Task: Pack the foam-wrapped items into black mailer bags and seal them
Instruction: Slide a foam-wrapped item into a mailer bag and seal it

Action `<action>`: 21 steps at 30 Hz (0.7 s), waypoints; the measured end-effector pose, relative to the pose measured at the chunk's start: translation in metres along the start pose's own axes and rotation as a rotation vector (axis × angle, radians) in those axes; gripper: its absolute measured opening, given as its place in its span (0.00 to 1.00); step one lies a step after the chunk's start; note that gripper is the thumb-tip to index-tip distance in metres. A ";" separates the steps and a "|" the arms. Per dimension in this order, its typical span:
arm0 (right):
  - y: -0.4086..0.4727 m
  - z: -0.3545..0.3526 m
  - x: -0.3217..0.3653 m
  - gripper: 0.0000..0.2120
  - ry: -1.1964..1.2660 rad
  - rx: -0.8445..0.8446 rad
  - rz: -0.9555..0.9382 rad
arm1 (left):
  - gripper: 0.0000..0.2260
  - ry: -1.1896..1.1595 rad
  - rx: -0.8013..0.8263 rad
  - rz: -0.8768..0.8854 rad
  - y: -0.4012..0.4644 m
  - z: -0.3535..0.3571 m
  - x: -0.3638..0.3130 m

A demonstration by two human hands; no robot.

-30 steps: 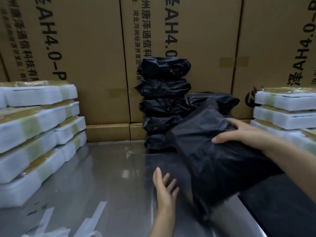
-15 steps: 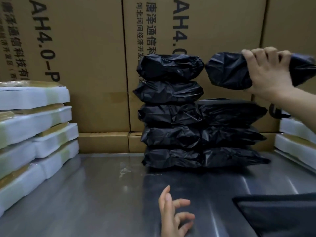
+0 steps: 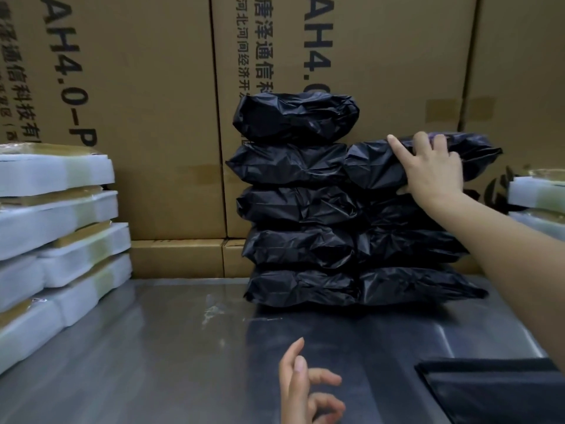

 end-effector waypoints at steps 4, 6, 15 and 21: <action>0.008 0.007 0.004 0.40 -0.100 0.036 -0.055 | 0.22 -0.008 0.015 0.004 0.001 0.001 0.003; 0.007 0.017 0.008 0.39 0.017 0.131 -0.032 | 0.22 -0.012 0.019 0.005 0.002 0.000 0.004; 0.008 0.021 0.011 0.35 0.228 0.443 0.064 | 0.21 0.000 0.004 0.005 0.007 0.001 0.005; -0.057 0.014 0.056 0.31 0.239 0.231 0.059 | 0.15 0.002 -0.015 0.062 0.002 0.000 -0.001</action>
Point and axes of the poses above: each hand's wrist, its own y-axis towards the middle knuckle, its own z-axis out of the palm, x = y × z, the point moved 5 cm from there along y, towards the middle knuckle, and after that the axes turned 7 degrees about -z, right-handed, at the moved point
